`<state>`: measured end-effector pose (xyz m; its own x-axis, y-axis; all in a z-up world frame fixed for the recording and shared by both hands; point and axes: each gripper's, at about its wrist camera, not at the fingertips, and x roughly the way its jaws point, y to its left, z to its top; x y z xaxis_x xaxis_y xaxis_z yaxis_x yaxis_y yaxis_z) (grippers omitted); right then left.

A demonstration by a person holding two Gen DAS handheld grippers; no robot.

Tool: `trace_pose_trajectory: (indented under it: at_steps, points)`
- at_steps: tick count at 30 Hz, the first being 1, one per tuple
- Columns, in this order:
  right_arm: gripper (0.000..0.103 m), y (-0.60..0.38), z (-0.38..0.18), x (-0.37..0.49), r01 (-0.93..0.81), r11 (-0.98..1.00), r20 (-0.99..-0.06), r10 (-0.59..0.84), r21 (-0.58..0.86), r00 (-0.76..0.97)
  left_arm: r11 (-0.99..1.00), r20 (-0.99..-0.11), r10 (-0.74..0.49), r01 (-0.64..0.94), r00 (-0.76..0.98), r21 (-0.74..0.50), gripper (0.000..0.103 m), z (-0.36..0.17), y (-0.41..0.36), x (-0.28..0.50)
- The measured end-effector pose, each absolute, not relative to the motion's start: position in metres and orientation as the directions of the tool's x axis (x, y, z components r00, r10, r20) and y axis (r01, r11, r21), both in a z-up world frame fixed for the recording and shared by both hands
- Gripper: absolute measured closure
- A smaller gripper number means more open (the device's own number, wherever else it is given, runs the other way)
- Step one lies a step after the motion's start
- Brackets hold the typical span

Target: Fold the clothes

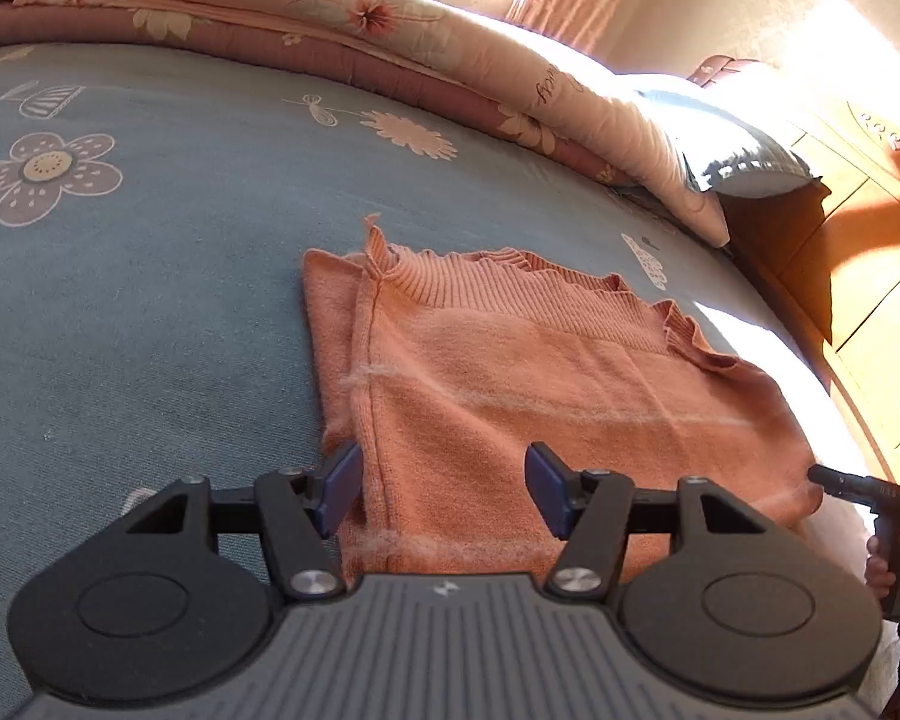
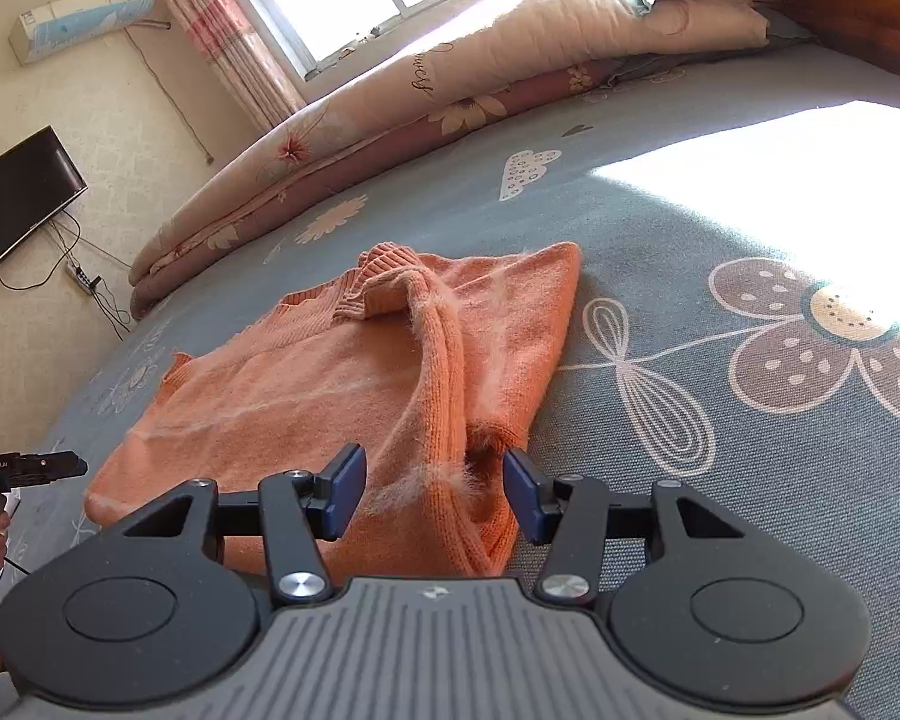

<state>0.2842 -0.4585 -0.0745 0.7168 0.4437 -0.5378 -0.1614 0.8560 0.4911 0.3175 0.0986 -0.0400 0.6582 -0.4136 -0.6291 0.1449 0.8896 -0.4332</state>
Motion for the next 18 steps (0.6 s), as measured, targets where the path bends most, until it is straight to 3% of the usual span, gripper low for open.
trace_pose_trajectory:
  at_steps: [3, 6, 9, 14, 18]
  points:
    - [0.047, -0.458, -0.081, 0.287, -0.146, 0.846, -0.542, 0.45, 0.512, 0.709, 0.86, -0.627, -0.451, 0.122, 0.636, -0.495, 0.043, -0.055, 0.108, 0.326]
    - [0.057, -0.46, -0.088, 0.289, -0.12, 0.836, -0.542, 0.449, 0.536, 0.71, 0.851, -0.628, -0.459, 0.11, 0.629, -0.513, 0.046, -0.068, 0.11, 0.327]
    - [0.06, -0.465, -0.091, 0.289, -0.115, 0.817, -0.527, 0.465, 0.565, 0.712, 0.808, -0.587, -0.529, 0.153, 0.613, -0.569, 0.046, -0.076, 0.108, 0.323]
    - [0.068, -0.468, -0.092, 0.288, -0.128, 0.81, -0.518, 0.478, 0.573, 0.709, 0.813, -0.574, -0.535, 0.192, 0.62, -0.55, 0.046, -0.077, 0.103, 0.312]
    - [0.067, -0.464, -0.093, 0.288, -0.142, 0.814, -0.523, 0.484, 0.563, 0.702, 0.825, -0.603, -0.523, 0.18, 0.602, -0.536, 0.049, -0.083, 0.1, 0.312]
